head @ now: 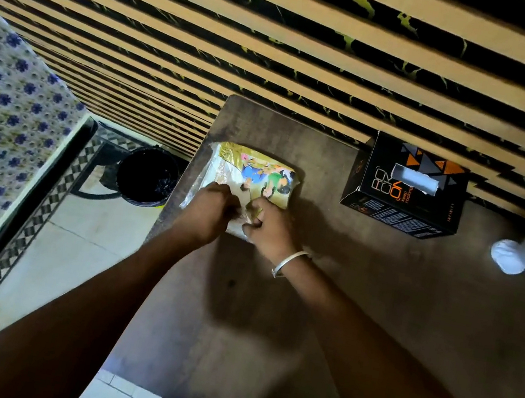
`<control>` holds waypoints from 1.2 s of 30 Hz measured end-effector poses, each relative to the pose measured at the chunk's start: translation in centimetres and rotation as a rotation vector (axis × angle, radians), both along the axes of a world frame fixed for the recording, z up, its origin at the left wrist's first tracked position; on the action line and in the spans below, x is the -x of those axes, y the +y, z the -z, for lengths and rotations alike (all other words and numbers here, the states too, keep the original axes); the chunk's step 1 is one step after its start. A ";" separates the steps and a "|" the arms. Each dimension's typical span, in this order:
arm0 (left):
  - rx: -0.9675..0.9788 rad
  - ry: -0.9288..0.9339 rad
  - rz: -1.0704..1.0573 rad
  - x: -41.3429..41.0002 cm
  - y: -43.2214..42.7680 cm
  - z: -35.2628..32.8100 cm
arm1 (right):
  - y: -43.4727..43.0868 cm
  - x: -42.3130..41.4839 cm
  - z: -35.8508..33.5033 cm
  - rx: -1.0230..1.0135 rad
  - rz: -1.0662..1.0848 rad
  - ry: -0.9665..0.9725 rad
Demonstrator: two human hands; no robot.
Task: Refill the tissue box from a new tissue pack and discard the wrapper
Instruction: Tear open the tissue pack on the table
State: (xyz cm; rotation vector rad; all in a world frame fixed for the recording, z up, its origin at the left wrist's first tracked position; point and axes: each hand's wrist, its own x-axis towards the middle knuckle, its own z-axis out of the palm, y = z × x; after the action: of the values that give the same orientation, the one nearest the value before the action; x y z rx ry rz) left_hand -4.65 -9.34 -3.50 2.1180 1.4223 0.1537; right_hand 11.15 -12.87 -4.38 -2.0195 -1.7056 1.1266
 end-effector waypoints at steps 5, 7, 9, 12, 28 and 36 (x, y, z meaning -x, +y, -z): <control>-0.004 -0.007 -0.027 0.8 -1.8 -0.4 | -0.8 -0.1 0.6 -0.143 0.327 0.081; 0.004 -0.015 -0.058 0.9 -2.4 -0.6 | -0.5 -0.7 0.5 0.001 0.497 0.085; 0.011 -0.029 -0.087 0.9 -2.7 -0.7 | 0.1 -1.1 0.7 0.190 0.527 0.111; 0.003 -0.063 -0.154 0.8 -3.8 -1.0 | 0.2 -0.9 0.8 0.251 0.565 0.249; -0.065 -0.016 0.116 5.5 -14.2 -1.2 | -9.0 0.0 2.9 0.130 0.765 0.581; -0.092 0.049 0.101 7.6 -16.7 0.8 | -12.1 1.1 0.8 -0.521 -0.200 -0.171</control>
State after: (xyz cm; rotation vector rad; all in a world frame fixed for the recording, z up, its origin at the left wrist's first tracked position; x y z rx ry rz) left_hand -12.26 -26.08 -4.33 2.2779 1.3556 0.1305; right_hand 10.06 -24.96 -5.22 -1.6812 -2.0568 0.4856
